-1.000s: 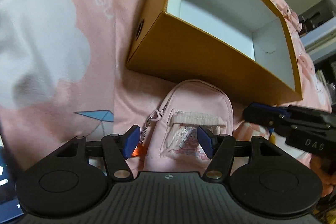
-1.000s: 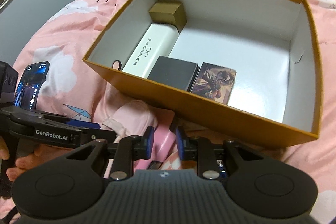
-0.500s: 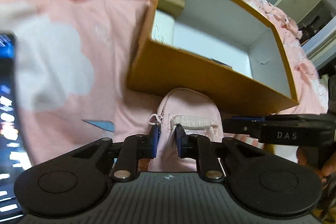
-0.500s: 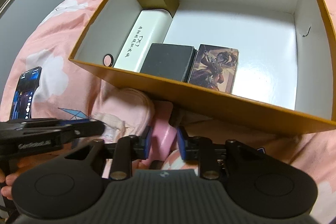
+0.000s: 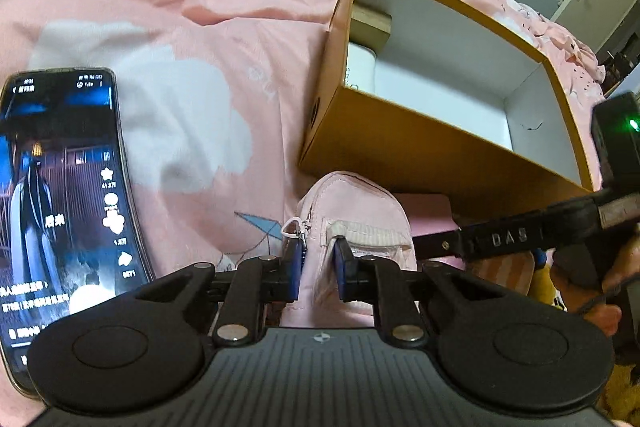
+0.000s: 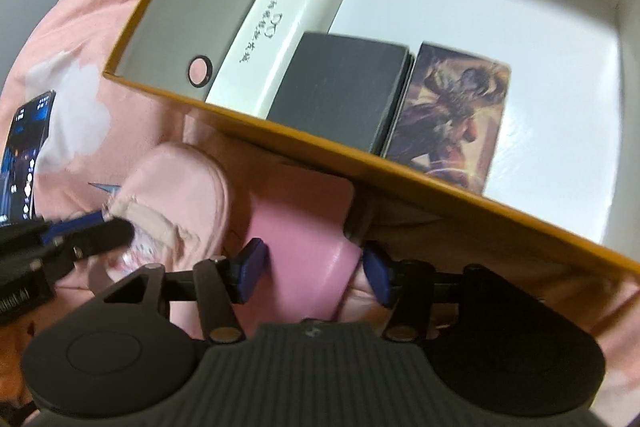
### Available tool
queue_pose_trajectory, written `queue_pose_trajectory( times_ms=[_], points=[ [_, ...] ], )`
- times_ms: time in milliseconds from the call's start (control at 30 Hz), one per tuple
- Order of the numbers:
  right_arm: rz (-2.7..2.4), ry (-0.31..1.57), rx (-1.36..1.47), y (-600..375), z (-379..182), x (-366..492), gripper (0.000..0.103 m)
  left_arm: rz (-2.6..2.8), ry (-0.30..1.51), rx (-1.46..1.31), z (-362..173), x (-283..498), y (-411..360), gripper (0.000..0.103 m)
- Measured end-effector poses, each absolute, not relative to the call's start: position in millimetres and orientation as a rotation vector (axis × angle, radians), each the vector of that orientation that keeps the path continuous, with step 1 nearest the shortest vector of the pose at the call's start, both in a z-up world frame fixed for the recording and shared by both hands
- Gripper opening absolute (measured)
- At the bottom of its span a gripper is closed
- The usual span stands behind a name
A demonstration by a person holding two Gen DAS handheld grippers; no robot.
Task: Organize objects
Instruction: 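Lift the pink pouch and pink card holder and carry them toward the orange box, then lower the pink card holder into the box and open the right tool while the left tool carries the pouch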
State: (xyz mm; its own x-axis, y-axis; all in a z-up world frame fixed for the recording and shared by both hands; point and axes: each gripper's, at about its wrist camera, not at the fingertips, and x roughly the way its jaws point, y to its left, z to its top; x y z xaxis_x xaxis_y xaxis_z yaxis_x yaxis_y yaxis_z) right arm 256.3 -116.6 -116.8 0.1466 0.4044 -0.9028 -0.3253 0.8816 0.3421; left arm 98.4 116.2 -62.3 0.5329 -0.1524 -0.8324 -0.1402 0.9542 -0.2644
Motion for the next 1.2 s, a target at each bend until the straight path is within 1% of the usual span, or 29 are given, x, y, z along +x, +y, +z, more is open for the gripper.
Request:
queue_pose_trajectory(
  times_ms=[100,133,200,233,333,367,433,500,700,933,1200],
  points=[
    [0.532,1.360,0.137,-120,-127,262,0.062,-0.011,1.005,-0.322,-61,96,118,0.019],
    [0.533,1.364,0.149,-121,-129,262,0.061,-0.012,1.004,-0.325,-61,95,119,0.019],
    [0.543,1.354,0.163,-122,-129,260,0.054,-0.014,1.002,-0.324,-61,94,119,0.019],
    [0.545,1.344,0.154,-122,-126,258,0.048,-0.014,1.000,-0.323,-60,93,119,0.019],
    [0.557,1.313,0.167,-125,-117,250,0.035,-0.014,0.994,-0.324,-60,92,119,0.019],
    [0.560,1.301,0.171,-126,-113,247,0.033,-0.013,0.992,-0.323,-59,92,118,0.019],
    [0.577,1.264,0.176,-126,-103,240,0.025,-0.014,0.983,-0.318,-58,90,117,0.019],
    [0.588,1.223,0.163,-123,-92,231,0.022,-0.017,0.968,-0.312,-54,87,116,0.019],
    [0.575,1.064,0.008,-120,-55,199,0.021,-0.039,0.910,-0.265,-34,71,105,0.019],
    [0.551,0.969,0.004,-138,-19,176,0.021,-0.121,0.814,-0.273,-7,58,94,0.019],
    [0.506,0.841,0.043,-166,20,161,0.021,-0.191,0.700,-0.293,22,74,80,0.018]
  ],
)
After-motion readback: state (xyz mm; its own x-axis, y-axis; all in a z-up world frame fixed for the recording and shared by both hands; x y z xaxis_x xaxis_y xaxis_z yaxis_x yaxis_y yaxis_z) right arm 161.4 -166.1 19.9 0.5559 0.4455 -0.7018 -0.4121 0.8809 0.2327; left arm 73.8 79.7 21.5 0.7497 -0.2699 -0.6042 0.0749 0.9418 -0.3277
